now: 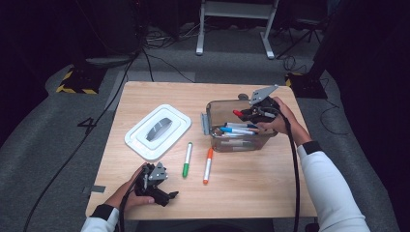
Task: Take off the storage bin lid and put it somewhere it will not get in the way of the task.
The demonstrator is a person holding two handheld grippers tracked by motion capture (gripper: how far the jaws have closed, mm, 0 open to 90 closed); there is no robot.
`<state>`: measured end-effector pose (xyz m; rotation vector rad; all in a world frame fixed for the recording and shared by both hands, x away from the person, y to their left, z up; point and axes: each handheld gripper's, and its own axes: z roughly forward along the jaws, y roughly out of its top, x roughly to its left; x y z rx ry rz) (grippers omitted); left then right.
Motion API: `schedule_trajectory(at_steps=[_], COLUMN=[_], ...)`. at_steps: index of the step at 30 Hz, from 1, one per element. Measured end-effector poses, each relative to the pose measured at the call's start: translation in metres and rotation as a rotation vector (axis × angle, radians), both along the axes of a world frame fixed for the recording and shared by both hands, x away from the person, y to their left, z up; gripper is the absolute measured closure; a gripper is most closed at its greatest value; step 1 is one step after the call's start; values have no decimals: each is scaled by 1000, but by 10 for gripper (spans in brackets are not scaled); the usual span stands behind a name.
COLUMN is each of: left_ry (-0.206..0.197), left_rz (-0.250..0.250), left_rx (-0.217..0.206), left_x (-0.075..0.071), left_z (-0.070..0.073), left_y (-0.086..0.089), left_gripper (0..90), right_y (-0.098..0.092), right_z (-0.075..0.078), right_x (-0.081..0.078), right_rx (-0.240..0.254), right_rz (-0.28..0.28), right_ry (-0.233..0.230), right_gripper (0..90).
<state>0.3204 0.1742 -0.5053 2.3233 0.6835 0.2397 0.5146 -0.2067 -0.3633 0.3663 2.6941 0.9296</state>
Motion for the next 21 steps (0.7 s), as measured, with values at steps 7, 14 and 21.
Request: schedule_trajectory(at_steps=[7, 14, 21], left_ry=[0, 0, 0], left_rz=[0, -1, -1], left_rx=[0, -1, -1], left_x=[0, 0, 0], left_z=[0, 0, 0], left_y=[0, 0, 0], left_gripper=[37, 37, 36], right_y=[8, -2, -29], right_z=[-17, -9, 12], right_x=[2, 0, -26], right_rx=[-96, 19, 185], right_rz=[68, -36, -144], right_ry=[128, 85, 18], right_gripper=[732, 498, 301])
